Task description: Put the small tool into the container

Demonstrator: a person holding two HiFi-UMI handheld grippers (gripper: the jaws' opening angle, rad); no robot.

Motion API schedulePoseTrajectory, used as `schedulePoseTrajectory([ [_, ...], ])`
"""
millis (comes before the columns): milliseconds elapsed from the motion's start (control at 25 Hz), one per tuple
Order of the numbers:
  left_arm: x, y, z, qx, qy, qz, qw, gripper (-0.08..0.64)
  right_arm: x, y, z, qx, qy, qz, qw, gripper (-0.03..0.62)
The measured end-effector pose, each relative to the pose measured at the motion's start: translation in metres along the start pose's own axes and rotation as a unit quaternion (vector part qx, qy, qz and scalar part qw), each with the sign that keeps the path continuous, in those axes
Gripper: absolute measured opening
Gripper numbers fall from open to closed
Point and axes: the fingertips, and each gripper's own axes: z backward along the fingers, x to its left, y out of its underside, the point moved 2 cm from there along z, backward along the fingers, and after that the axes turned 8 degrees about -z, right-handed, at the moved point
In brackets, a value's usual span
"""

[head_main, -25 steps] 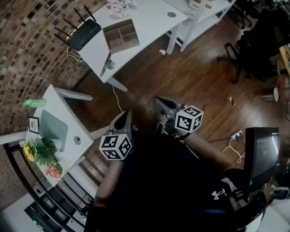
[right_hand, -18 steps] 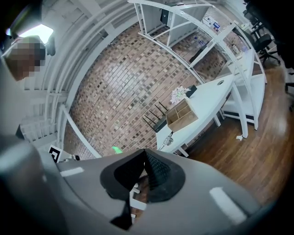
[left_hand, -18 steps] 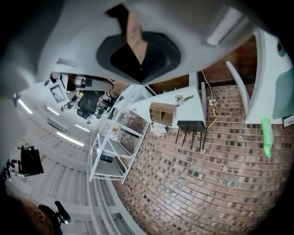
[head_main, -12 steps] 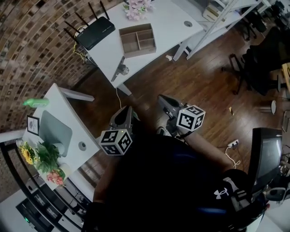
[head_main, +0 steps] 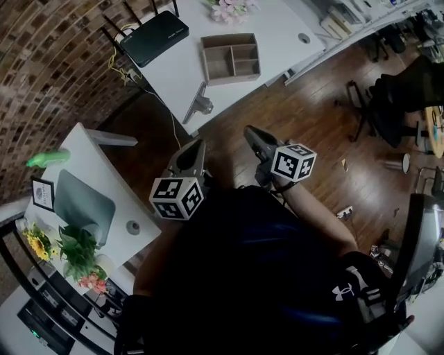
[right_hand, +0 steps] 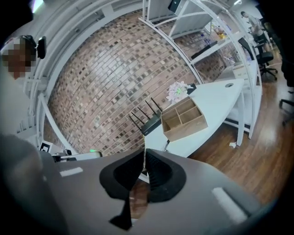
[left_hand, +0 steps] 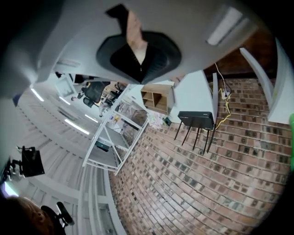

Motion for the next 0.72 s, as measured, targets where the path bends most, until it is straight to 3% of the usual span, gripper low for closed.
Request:
schedulePoseTrajectory([
  [120,0.018,-0.003,0.003,0.004,-0.011,0.004,0.9999,0.003,-0.018,0.004,-0.043,0.043,-0.004,-0.041,0.998,0.123],
  [200,0.025,-0.005,0.007,0.005,-0.024,0.008,0.9997,0.003,-0.028,0.005,-0.074,0.069,-0.013,-0.066,0.995,0.142],
  [480,0.046,-0.019,0.018,-0.009,-0.103,0.01,0.9946,0.003,-0.064,0.019,-0.155,0.146,-0.017,-0.124,0.981,0.152],
  [720,0.063,-0.023,0.041,-0.03,-0.195,0.031,0.9798,0.003,-0.086,0.044,-0.189,0.223,0.002,-0.172,0.96,0.151],
])
